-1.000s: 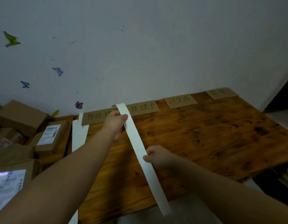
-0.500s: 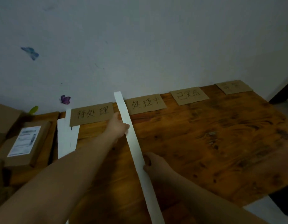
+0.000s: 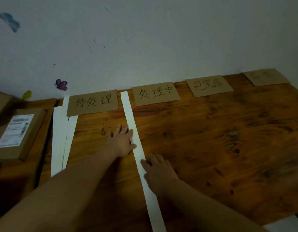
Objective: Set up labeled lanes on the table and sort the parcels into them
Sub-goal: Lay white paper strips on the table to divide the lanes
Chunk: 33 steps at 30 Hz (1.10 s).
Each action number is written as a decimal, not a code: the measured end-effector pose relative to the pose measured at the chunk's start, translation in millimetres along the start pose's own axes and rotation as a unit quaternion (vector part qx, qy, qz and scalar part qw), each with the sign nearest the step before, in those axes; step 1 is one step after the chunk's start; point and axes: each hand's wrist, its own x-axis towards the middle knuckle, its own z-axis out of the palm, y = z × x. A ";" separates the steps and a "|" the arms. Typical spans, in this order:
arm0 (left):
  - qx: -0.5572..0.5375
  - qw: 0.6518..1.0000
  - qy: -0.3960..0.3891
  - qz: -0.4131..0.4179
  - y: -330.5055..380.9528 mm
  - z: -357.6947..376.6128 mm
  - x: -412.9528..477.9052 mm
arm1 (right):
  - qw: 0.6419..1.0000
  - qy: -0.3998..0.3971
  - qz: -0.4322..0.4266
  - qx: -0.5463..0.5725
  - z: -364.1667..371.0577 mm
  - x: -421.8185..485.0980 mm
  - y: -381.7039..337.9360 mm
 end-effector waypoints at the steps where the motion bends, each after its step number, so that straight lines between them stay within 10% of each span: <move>1: -0.003 1.000 0.002 -0.008 -0.9 -1.3 3.5 | 1.000 0.002 0.004 -0.004 -0.6 2.8 0.4; 20: -0.121 0.979 0.032 -0.163 -141.3 -5.8 -186.5 | 0.998 -0.034 -0.059 0.013 -52.5 0.8 -139.0; 33: -0.014 0.998 -0.062 0.023 -177.6 86.6 -299.1 | 0.984 -0.038 0.156 0.073 64.7 -39.2 -292.5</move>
